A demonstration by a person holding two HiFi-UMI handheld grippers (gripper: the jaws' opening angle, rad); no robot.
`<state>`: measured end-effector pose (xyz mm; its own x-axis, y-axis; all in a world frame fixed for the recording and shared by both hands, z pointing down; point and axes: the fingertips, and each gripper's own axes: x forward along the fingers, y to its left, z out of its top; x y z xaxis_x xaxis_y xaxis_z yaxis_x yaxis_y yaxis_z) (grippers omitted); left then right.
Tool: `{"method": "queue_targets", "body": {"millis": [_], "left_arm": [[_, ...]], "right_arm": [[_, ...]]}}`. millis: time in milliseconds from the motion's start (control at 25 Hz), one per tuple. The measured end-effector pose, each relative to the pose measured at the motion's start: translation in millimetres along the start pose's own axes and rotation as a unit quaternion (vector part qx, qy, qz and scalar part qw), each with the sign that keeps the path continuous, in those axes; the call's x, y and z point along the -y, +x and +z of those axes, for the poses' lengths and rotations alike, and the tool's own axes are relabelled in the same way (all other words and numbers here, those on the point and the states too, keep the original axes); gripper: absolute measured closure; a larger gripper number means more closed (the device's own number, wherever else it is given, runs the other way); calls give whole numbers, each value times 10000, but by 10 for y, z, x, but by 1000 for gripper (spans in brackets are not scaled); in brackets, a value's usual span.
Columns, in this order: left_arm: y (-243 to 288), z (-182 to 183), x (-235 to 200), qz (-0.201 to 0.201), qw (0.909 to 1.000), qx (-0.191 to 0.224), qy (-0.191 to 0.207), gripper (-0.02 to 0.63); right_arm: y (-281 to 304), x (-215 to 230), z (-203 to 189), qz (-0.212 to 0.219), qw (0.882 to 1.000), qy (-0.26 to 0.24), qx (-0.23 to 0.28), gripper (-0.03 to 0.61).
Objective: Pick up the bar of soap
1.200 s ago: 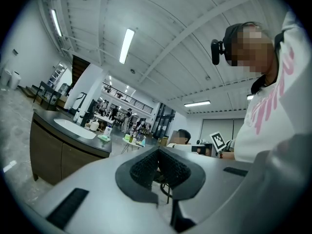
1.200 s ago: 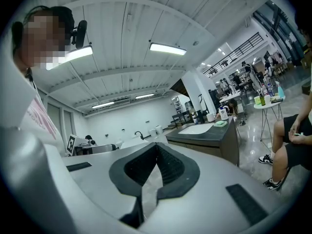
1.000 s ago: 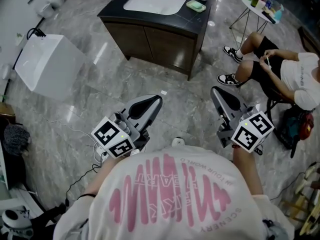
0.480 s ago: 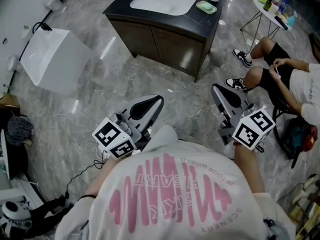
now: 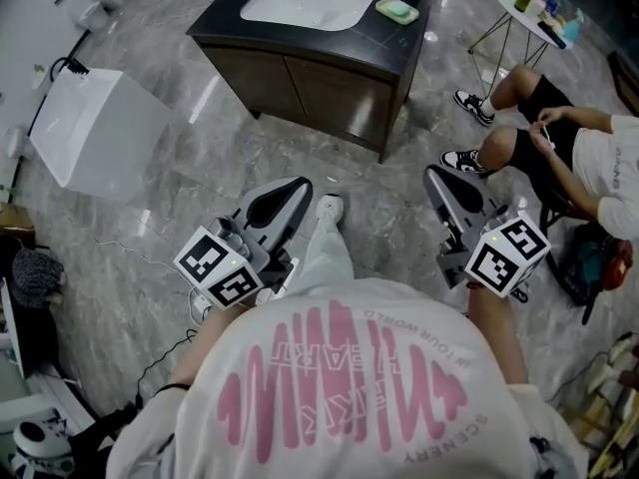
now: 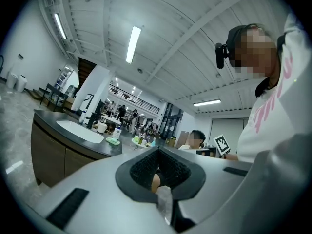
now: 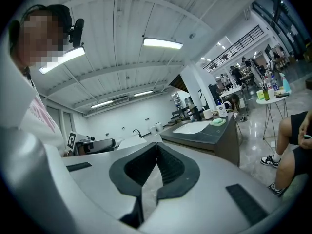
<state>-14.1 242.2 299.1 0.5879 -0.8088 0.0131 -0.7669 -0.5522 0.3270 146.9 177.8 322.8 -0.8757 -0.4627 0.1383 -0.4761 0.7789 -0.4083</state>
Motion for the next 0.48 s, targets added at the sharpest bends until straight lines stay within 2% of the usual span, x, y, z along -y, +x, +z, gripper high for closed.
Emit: {"method": "queue_targets", "body": {"millis": [240,480], "left_arm": [[271,18,-86,-302,9995,-113,67,604],[532,57,-394,-483,9986,-205,29,604]], "right_arm": [[17,163,47,-215,9997,57,32,566],[231,411,100,-436,9990,101,27,566]]}}
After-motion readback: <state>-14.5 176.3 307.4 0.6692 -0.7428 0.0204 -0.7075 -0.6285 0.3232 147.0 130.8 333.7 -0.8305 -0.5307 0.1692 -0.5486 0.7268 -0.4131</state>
